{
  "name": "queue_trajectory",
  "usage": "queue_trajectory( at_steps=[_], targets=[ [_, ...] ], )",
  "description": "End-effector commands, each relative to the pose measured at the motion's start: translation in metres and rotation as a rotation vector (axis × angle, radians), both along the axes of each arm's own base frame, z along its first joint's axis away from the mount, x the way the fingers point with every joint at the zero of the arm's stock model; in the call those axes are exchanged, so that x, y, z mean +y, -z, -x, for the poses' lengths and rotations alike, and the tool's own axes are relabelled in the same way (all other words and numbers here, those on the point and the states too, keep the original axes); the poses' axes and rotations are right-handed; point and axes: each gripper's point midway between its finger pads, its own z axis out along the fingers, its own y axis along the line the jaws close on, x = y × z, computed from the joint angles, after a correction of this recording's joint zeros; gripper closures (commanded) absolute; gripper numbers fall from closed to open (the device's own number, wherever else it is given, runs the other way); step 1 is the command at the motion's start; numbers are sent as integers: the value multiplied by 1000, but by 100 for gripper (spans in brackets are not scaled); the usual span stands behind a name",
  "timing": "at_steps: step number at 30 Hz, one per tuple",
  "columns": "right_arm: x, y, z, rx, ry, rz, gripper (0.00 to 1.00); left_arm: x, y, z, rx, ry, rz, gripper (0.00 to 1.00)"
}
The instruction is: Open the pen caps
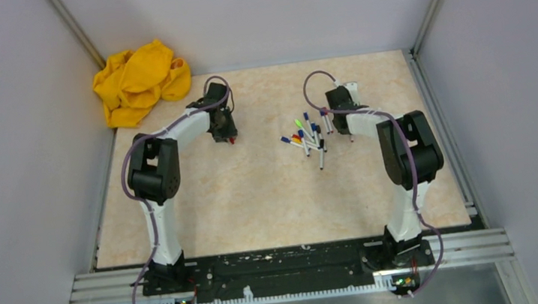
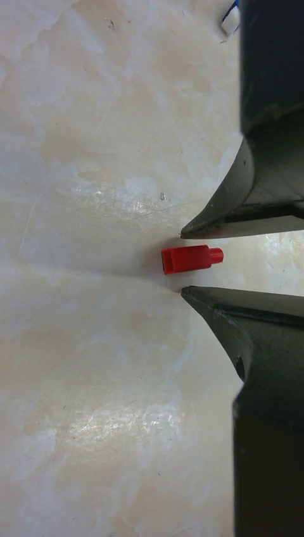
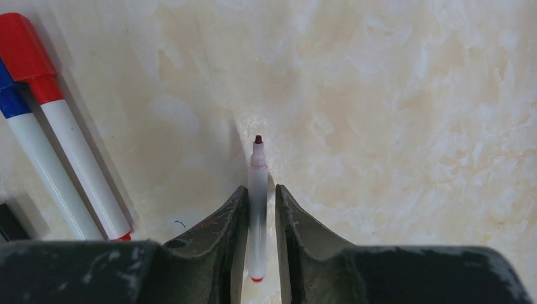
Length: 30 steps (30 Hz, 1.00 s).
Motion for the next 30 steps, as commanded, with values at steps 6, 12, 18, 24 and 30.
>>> queue_trajectory(
  at_steps=[6,12,18,24,30],
  targets=[
    [-1,5,1,33,-7,-19,61,18,46,38,187,10,-82,55],
    [1,-4,-2,5,-16,-31,56,15,41,37,177,14,-73,54],
    [11,-27,-9,-47,-50,-32,53,11,31,32,155,8,-49,54],
    [22,-45,-19,-82,-89,-47,53,3,7,20,87,3,1,51],
    [13,-51,-19,-92,-64,-6,53,-7,-15,10,32,10,55,51]
  ],
)
